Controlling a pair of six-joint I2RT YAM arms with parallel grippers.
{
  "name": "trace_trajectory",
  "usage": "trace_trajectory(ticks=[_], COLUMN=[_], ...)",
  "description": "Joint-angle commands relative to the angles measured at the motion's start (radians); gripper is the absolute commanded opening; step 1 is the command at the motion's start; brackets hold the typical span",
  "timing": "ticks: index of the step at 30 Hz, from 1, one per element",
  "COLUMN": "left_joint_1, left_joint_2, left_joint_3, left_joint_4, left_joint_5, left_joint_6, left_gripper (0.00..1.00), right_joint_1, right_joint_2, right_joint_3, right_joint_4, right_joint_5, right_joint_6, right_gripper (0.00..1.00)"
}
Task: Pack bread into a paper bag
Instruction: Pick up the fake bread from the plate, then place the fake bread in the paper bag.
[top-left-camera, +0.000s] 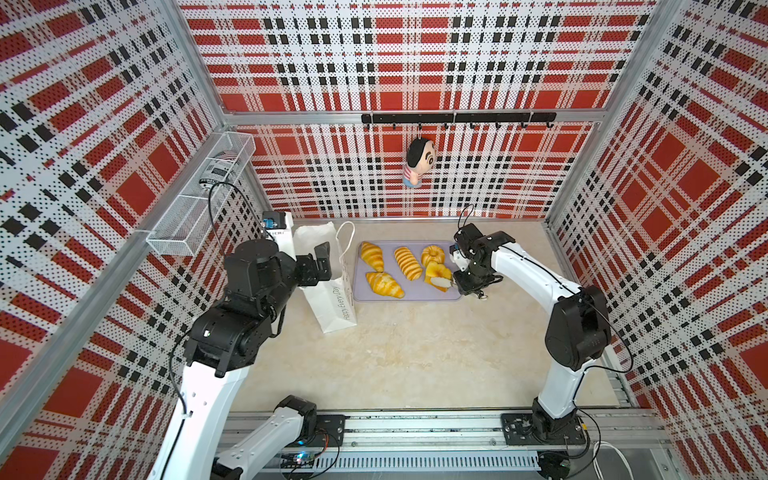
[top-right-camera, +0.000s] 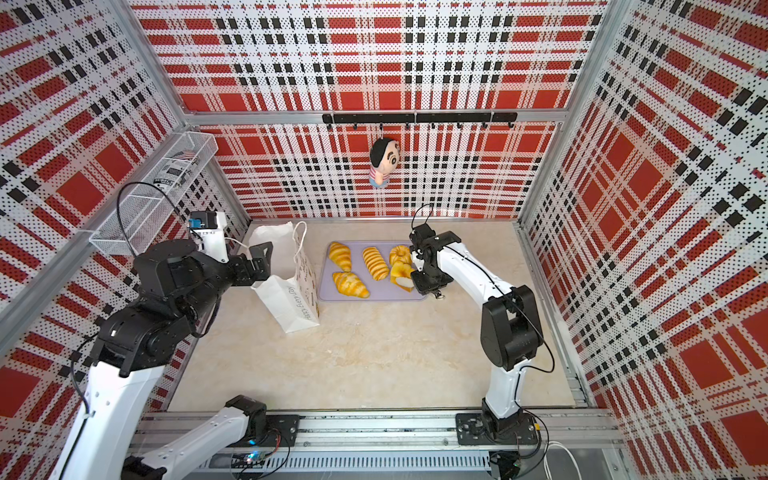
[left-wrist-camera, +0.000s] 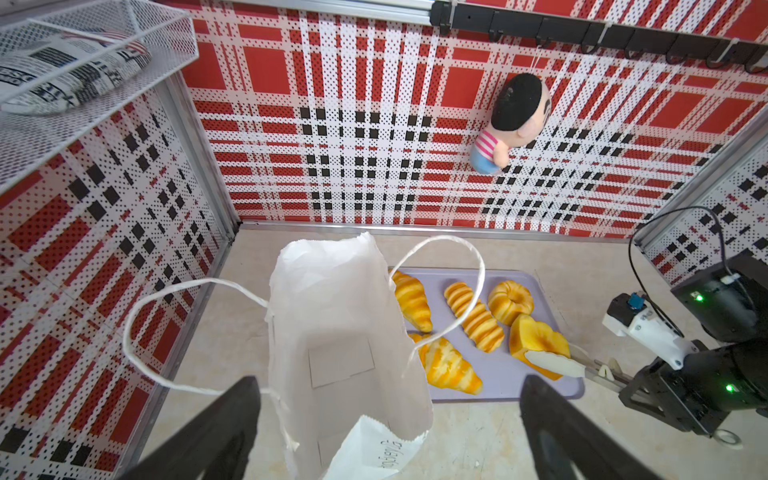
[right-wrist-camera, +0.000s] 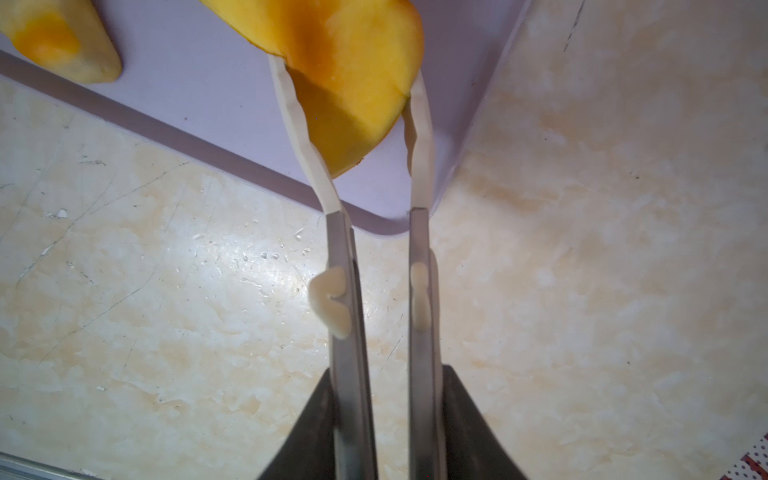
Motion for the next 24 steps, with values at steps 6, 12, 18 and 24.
trace_trajectory(ticks=[6, 12, 18, 24], left_joint_1=[-0.004, 0.0, 0.021, 0.062], left_joint_2=[-0.013, -0.041, -0.05, -0.059], left_joint_3=[0.062, 0.033, -0.036, -0.109], left_joint_4=[0.001, -0.021, -0.029, 0.021], left_joint_5=[-0.131, -0.254, -0.366, -0.367], left_joint_6=[-0.049, -0.09, -0.139, -0.151], left_gripper=[0.98, 0.98, 0.98, 0.98], right_joint_1=[0.084, 0.14, 0.197, 0.258], right_joint_2=[-0.092, -0.062, -0.05, -0.046], right_joint_3=[0.177, 0.354, 0.527, 0.639], right_joint_4=[-0.057, -0.124, -0.162, -0.166], right_joint_5=[0.036, 0.057, 0.031, 0.029], right_joint_6=[0.0, -0.01, -0.014, -0.014], right_gripper=[0.28, 0.28, 0.27, 0.27])
